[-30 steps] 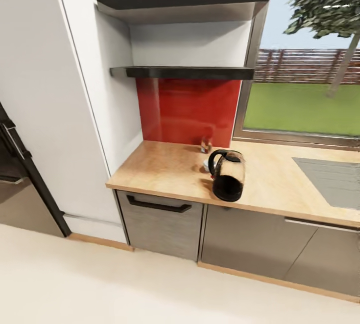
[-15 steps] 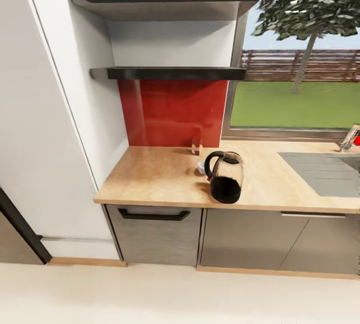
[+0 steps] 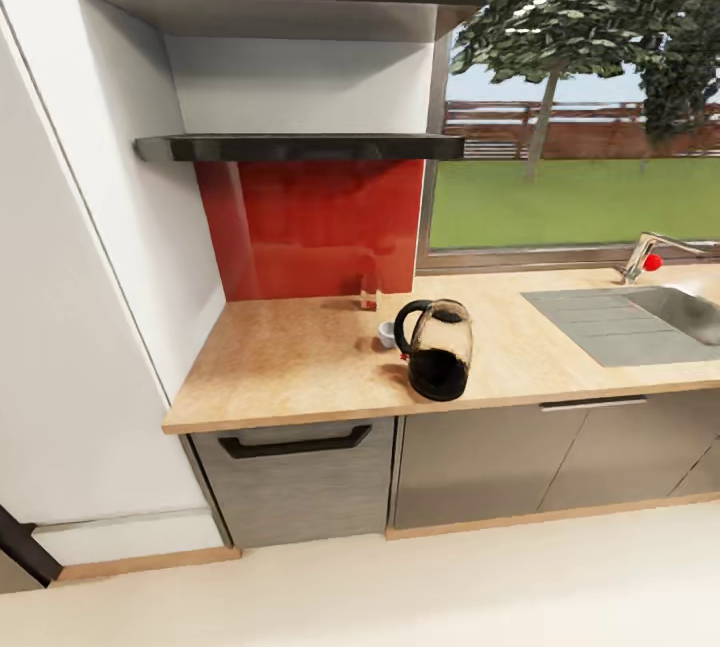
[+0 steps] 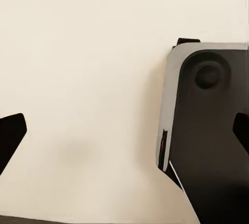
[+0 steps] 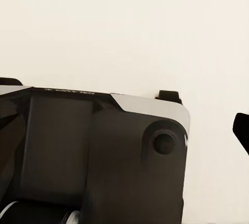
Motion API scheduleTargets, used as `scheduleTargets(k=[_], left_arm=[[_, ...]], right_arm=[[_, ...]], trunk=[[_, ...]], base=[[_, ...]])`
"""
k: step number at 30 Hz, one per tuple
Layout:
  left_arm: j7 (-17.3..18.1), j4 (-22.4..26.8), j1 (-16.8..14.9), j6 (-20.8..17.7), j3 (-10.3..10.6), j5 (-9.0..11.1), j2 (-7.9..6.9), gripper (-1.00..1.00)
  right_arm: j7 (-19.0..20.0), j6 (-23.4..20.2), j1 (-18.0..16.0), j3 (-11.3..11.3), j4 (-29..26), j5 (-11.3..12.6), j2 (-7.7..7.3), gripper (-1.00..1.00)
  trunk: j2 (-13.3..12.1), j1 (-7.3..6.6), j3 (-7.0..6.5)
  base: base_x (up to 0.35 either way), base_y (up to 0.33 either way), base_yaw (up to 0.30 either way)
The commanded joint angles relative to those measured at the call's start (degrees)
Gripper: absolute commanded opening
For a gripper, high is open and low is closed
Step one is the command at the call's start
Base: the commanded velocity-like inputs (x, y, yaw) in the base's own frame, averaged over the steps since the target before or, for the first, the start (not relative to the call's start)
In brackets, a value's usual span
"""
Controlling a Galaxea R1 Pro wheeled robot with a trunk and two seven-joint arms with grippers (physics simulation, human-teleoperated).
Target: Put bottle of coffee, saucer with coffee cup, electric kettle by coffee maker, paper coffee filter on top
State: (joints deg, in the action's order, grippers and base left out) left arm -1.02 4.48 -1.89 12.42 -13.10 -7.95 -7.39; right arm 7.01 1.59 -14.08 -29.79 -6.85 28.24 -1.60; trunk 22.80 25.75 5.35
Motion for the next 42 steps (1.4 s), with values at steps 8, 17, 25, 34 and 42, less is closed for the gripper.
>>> scheduleTargets(k=[8, 17, 25, 34, 42], left_arm=[[12.6, 12.3, 0.0, 2.5, 7.5, -6.5, -0.76, 1.00], [48.1, 35.7, -7.0, -3.0, 7.7, -6.6, -1.05, 1.00], [71.9, 41.1, -22.1, -19.0, 7.6, -4.3, -1.05, 1.00], [89.7, 42.5, -40.5, -33.7, 7.6, -4.1, -6.87, 1.00], [90.5, 42.5, -47.0, -35.2, 7.6, -4.4, -13.33, 1.00]], right_arm=[[0.2, 0.2, -0.1, -0.4, 0.1, 0.6, -0.07, 1.00], [0.1, 0.2, -0.1, -0.5, 0.2, 1.8, -0.24, 1.00], [0.1, 0.2, -0.1, -0.6, 0.2, 2.1, -0.10, 1.00], [0.1, 0.2, -0.1, -0.6, 0.2, 2.1, -0.15, 1.00], [0.1, 0.2, -0.1, -0.5, 0.2, 2.2, -0.16, 1.00]], trunk=[[0.1, 0.03, 0.12], [0.1, 0.03, 0.12], [0.1, 0.03, 0.12], [0.1, 0.03, 0.12], [0.1, 0.03, 0.12]], base=[[0.000, 0.011, -0.300], [0.000, 0.000, -0.300], [0.000, 0.000, -0.300], [0.000, 0.000, -0.300], [0.000, 0.000, -0.300]])
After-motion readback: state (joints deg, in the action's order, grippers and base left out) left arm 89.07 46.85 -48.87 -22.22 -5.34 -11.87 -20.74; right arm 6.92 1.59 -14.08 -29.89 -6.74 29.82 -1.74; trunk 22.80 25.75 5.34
